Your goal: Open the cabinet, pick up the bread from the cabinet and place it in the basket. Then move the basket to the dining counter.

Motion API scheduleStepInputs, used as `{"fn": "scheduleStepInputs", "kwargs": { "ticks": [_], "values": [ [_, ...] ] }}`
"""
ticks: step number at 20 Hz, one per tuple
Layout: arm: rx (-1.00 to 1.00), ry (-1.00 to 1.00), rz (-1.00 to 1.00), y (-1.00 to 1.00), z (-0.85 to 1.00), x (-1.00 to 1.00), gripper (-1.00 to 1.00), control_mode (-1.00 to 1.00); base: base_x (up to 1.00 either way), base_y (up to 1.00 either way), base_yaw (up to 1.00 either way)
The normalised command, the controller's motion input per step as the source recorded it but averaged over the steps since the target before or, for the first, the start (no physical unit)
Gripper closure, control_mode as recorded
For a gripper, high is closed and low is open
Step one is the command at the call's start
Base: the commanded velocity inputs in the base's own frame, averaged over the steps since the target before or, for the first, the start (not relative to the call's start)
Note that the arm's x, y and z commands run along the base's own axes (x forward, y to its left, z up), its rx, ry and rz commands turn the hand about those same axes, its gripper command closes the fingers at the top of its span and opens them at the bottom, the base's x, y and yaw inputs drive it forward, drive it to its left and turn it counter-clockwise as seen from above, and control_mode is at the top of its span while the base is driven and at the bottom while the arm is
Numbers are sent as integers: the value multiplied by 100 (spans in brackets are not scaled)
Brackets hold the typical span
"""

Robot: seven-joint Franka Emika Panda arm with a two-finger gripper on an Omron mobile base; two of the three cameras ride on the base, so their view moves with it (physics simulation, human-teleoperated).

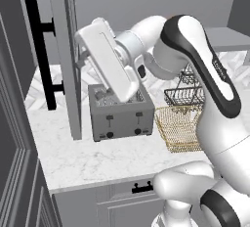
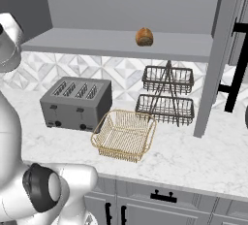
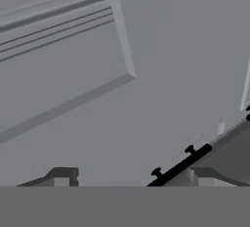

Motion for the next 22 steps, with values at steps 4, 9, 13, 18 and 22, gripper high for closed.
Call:
{"fn": "scheduleStepInputs", "kwargs": {
  "ticks": [4,9,13,18,22],
  "values": [
    [0,0,4,-41,-16,22,-100,-100,0,0,0],
    [0,-13,0,-100,-33,25,-100,-100,0,0,0],
    [-3,-34,0,-100,-59,34,-100,-100,0,0,0],
    [-17,-30,-4,-100,-50,0,-100,-100,0,0,0],
    [-49,-35,-9,-59,-53,-2,-100,-100,0,0,0]
  ]
}}
